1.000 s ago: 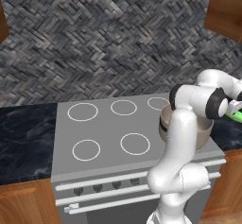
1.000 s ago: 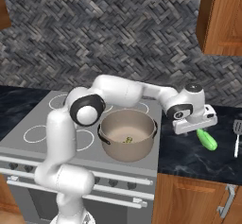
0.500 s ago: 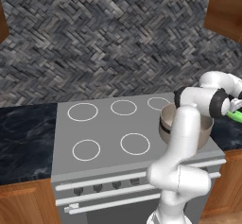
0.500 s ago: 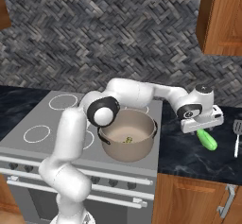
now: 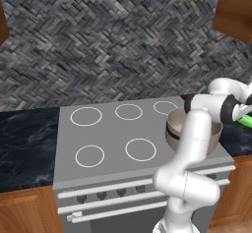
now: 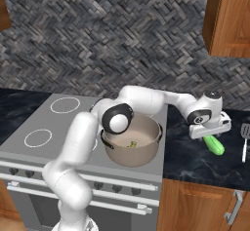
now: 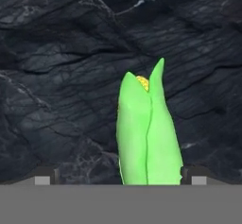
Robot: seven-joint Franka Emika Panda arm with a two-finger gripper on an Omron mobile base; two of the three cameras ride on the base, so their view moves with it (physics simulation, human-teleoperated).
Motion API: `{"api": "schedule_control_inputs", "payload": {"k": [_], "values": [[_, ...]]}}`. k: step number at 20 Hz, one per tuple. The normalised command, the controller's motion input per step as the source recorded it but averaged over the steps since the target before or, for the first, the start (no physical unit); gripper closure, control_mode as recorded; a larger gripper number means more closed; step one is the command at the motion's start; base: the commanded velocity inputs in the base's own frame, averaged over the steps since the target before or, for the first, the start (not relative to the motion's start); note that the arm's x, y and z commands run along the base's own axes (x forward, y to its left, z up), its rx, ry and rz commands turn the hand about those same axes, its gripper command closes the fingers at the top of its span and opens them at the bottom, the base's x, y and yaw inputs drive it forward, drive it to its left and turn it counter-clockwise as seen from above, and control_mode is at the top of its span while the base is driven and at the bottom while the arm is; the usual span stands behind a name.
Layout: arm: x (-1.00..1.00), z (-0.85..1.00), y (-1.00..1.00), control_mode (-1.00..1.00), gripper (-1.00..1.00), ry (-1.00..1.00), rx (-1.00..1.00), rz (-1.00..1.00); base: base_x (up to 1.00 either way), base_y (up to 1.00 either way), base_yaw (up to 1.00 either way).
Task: Put the broccoli and corn in the pot. Retrieve the spatula and lightly stir the vegetables in the pot.
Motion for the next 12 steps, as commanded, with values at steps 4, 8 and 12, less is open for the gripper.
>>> {"api": "schedule_control_inputs", "payload": {"k": [4, 8, 12], "values": [[0.36, -0.23, -0.19, -1.00, -1.00, 0.06, 0.00, 0.01, 0.00, 0.00, 0.00], [0.32, -0.14, -0.27, -1.00, -1.00, 0.00, 0.00, 0.00, 0.00, 0.00, 0.00], [0.10, -0.28, -0.19, -1.00, -1.00, 0.05, 0.00, 0.01, 0.00, 0.00, 0.00]]}}
